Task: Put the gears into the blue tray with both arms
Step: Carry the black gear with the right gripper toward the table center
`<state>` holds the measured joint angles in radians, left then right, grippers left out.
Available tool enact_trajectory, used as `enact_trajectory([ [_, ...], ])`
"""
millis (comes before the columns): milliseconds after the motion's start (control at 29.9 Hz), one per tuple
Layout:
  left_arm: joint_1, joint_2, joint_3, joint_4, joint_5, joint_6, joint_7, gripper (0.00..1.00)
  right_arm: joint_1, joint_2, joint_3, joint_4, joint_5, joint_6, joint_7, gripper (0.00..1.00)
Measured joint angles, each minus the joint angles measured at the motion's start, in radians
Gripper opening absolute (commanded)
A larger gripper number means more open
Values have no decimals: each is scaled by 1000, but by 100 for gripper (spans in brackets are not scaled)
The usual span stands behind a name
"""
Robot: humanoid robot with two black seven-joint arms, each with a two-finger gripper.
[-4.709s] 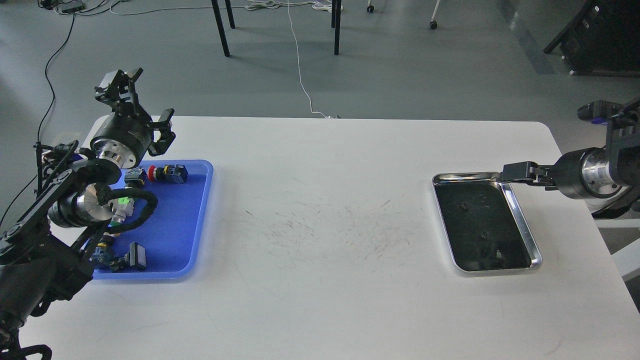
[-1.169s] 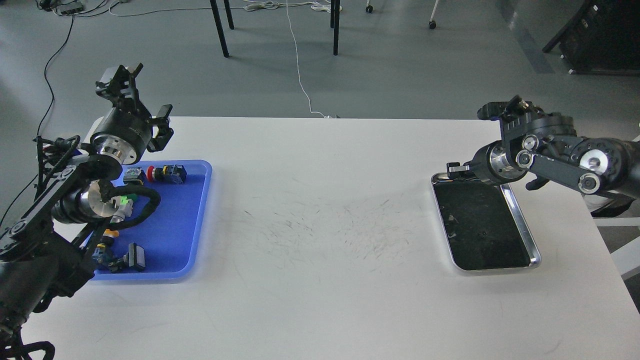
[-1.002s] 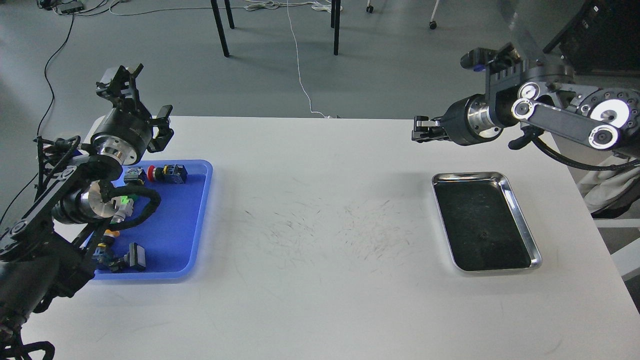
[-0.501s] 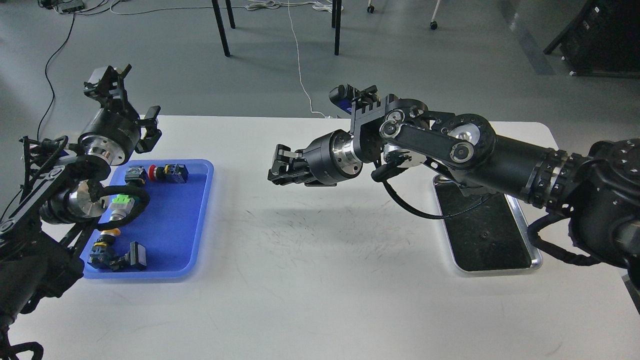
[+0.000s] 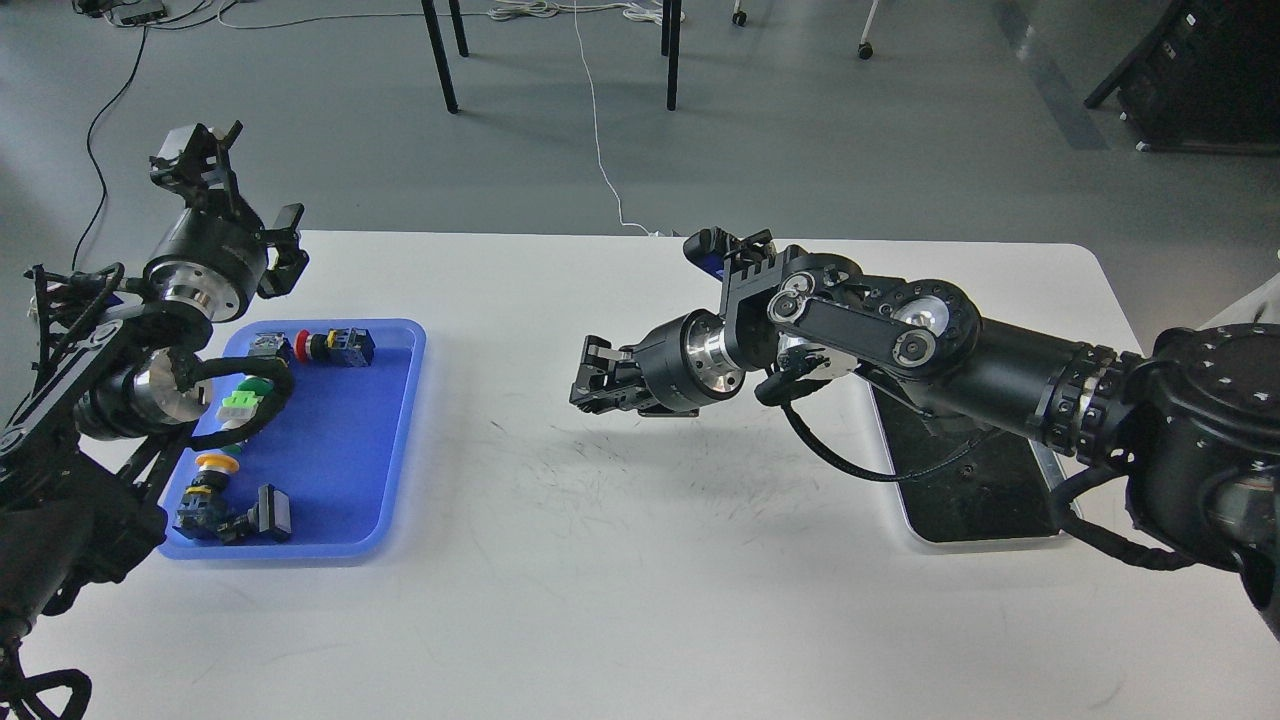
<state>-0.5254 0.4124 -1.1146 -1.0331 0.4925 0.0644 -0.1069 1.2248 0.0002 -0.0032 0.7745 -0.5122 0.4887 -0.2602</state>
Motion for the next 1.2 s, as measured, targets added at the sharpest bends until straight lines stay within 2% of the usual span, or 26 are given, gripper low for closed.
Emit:
enact_trajectory([
  [267,-5,-7,9,2,93,6,-2,98,-2,0,-63,-24,23,0,-20,4],
  [401,3,-50,10,-3,100,12,-3,98,-3,0,-94,-22,83,0,-29,5],
  [534,10,-55,1,-4,100,17,-8,98,-9,0,-118,-10,109,0,-29,8],
  [735,17,-6,-3,1,86,22,-58,98,-54,0,-152,3,108,0,-27,11],
  [1202,6,-19,1,1,84,24,-60,98,-79,0,-157,0,104,0,-25,20],
])
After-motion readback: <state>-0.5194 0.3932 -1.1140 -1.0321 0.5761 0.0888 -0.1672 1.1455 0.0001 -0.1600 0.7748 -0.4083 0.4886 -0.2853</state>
